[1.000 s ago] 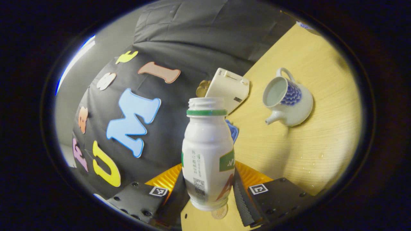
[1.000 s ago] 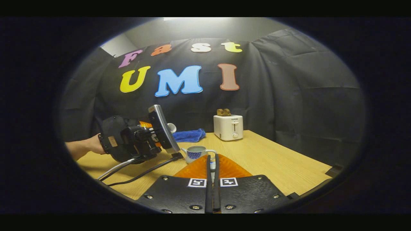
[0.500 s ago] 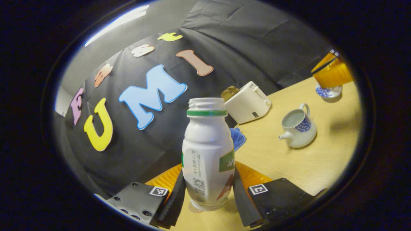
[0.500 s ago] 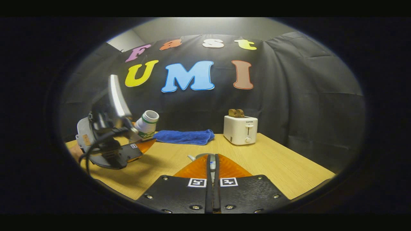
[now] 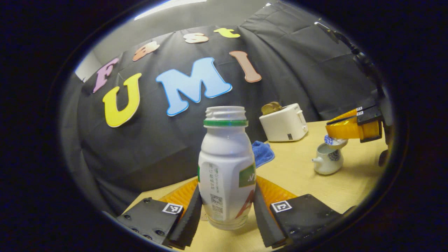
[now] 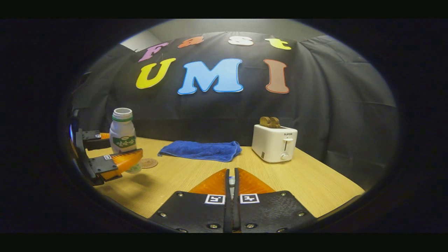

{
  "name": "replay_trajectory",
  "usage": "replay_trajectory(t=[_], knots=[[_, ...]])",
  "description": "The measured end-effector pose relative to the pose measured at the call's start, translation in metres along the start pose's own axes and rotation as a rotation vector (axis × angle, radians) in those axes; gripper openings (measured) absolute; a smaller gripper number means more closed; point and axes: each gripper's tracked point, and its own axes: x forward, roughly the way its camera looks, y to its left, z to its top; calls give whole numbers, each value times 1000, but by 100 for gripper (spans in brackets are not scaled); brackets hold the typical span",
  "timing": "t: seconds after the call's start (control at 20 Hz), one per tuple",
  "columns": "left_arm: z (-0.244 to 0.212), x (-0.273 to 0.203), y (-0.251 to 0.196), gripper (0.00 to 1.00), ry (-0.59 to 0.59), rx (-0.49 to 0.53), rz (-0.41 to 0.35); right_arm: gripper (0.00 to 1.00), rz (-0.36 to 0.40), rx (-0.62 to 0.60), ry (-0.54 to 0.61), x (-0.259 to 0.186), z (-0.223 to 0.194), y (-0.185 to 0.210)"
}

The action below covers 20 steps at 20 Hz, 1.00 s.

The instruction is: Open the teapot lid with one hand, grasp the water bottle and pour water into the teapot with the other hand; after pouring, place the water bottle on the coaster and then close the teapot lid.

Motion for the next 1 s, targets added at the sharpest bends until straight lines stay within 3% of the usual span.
replay_trajectory(t=[0.1, 0.15, 0.3, 0.4, 0.45, 0.5, 0.6, 0.65, 0.7, 0.75, 0.85, 0.9, 0.95, 1.0], knots=[[2, -4, 14, 83, -12, -71, 12, 1, -5, 0, 0, 7, 1, 2], [1, -5, 19, 77, -14, -117, 13, 1, -11, -2, -1, 9, 2, 1], [-7, -5, 19, 83, -1, -229, -33, 1, -33, -6, 12, 19, -3, -3], [-9, -6, 25, 82, -1, -238, -32, 1, -43, 6, 22, 22, -8, -5], [-8, -7, 28, 77, -7, -241, -30, 1, -41, 12, 27, 24, -10, -4], [-8, -7, 28, 82, -11, -248, -33, 1, -39, 15, 30, 25, -11, -3], [-8, -8, 28, 82, -12, -268, -40, 1, -38, 9, 41, 28, -16, -2], [-9, -7, 29, 82, -7, -273, -45, 18, -42, 3, 42, 28, -17, -3], [-13, -5, 28, 82, 2, -275, -52, 18, -43, 7, 41, 28, -17, -3], [-16, -5, 26, 82, 12, -277, -57, 1, -44, 13, 34, 28, -17, -3], [-20, -2, 26, 82, 24, -278, -60, 1, -46, 21, 37, 29, -23, -4], [-21, -2, 27, 77, 25, -279, -57, 5, -47, 22, 45, 29, -25, -4], [-21, -1, 27, 77, 26, -281, -58, 0, -48, 27, 54, 27, -29, -4], [-22, -2, 27, 77, 30, -281, -58, 8, -62, 34, 52, 26, -28, -7]])
